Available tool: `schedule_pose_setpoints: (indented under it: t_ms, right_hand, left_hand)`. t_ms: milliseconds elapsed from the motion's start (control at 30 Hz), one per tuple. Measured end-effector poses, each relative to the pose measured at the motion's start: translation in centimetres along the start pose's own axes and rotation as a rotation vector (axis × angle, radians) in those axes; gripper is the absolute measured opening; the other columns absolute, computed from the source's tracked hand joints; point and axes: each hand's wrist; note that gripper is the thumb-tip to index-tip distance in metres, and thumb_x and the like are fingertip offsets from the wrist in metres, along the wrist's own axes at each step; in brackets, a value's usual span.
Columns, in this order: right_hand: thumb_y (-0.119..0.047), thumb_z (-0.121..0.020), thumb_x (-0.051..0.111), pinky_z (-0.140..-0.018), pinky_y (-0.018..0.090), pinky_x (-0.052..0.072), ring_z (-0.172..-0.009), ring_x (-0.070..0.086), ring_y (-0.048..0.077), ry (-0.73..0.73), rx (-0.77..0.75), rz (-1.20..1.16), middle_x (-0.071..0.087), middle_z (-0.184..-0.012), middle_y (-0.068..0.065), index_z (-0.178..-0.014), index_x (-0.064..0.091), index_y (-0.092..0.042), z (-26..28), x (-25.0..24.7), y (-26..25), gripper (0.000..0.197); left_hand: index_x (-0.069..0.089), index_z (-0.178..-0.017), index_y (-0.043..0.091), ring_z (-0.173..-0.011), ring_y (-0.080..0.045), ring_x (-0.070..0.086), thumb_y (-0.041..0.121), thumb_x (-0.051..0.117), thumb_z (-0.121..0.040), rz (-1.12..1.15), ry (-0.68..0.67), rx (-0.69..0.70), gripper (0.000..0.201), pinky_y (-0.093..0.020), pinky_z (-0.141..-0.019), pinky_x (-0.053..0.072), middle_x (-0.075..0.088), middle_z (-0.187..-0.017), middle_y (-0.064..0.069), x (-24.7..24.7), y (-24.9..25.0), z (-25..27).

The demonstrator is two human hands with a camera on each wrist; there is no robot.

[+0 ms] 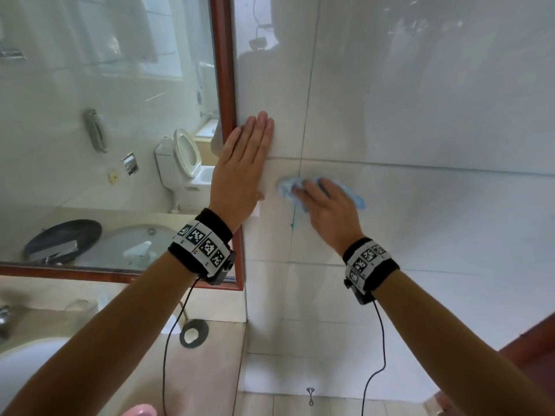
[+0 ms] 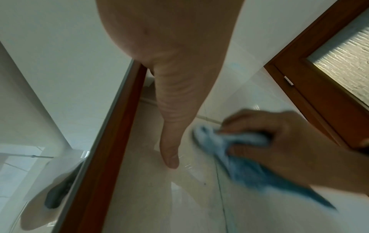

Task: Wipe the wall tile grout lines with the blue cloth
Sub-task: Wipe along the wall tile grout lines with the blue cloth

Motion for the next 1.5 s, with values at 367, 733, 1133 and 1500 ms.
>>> schedule_pose_setpoints:
  t_ms: [367,733,1133,1500]
  right_hand:
    - [0.006,-0.091,0.061,-0.074,0.039,0.05,-0.087,0.048,0.027,0.171,0.073,0.015,0.066,-0.108,0.008,-0.118,0.071,-0.006,-2.0,0.9,-0.8,0.032]
    - [-0.003,-0.09,0.065,-0.062,0.037,0.051,-0.086,0.054,0.031,0.047,0.133,0.03,0.068,-0.108,0.007,-0.123,0.07,-0.011,0.1,0.5,-0.5,0.034]
    - [0.003,-0.088,0.067,-0.065,0.042,0.048,-0.083,0.046,0.028,0.174,0.096,0.008,0.067,-0.103,0.011,-0.119,0.072,-0.005,-1.6,2.4,-2.0,0.033]
    - [-0.009,-0.091,0.068,-0.062,0.04,0.043,-0.088,0.044,0.029,0.208,0.217,0.078,0.067,-0.102,0.009,-0.12,0.071,-0.011,-5.3,-0.9,-0.7,0.03]
  left_hand:
    - [-0.004,-0.165,0.002,-0.162,-0.03,0.001,0.055,0.091,-0.064,-0.002,-0.011,-0.038,0.148,-0.042,-0.132,0.001,-0.003,-0.175,-0.015,0.6,0.8,-0.1]
    - [-0.001,-0.166,0.004,-0.162,-0.026,0.005,0.017,0.07,-0.088,-0.114,0.103,-0.017,0.106,-0.038,-0.132,0.006,0.002,-0.175,-0.012,1.2,0.4,0.1]
    - [0.0,-0.166,0.006,-0.162,-0.025,0.008,0.031,0.078,-0.084,-0.144,0.095,-0.012,0.116,-0.037,-0.131,0.004,0.005,-0.175,-0.01,1.8,0.1,-0.1]
    - [-0.001,-0.166,0.006,-0.162,-0.026,0.007,0.048,0.085,-0.07,-0.156,0.055,-0.007,0.135,-0.037,-0.132,0.004,0.003,-0.175,-0.011,1.0,-0.1,0.1]
Point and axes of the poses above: each hand's wrist, its own z-axis away from the middle knuckle, its own x-axis out of the palm, y = z × x
